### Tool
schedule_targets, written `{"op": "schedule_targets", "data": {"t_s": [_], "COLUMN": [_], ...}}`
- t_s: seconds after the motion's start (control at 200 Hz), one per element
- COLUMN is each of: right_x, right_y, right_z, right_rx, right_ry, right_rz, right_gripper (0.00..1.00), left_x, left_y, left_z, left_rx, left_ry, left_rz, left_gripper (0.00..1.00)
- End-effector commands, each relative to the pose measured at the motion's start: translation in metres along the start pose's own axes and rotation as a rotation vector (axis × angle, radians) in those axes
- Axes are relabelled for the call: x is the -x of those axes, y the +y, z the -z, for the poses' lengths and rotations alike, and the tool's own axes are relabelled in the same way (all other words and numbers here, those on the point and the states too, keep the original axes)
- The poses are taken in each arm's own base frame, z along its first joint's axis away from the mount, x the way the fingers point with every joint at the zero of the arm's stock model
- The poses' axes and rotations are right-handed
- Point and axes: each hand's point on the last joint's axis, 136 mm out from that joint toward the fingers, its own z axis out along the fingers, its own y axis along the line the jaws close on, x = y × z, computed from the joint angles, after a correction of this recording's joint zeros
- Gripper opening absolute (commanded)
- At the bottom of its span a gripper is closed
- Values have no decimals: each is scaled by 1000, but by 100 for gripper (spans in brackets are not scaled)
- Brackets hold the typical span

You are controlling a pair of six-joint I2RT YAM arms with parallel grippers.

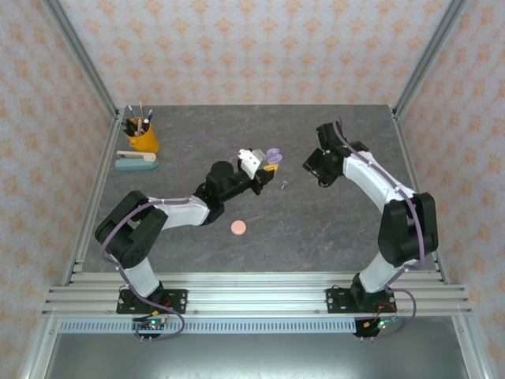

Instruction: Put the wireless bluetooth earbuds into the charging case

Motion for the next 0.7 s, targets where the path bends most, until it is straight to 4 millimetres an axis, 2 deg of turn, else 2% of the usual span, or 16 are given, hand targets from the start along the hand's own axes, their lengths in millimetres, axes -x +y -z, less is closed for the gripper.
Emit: {"op": "schedule_targets", "data": {"t_s": [0.0,0.3,0.69], "right_x": [-1,-12,-37], "right_y": [5,19,27], "right_z": [-4,-40,-71], "right_rx": [-29,-123,-204], "right_ry": [35,84,132], "right_rz": [-37,27,87], "right_gripper": [44,44,43], "left_x": [37,35,40], "left_y": [1,13,29], "left_z": [10,10,21], "left_rx": [26,90,178], "left_ry": [-140,-154,-171], "left_rz": [-78,-90,-88], "left_gripper": [0,0,0]}}
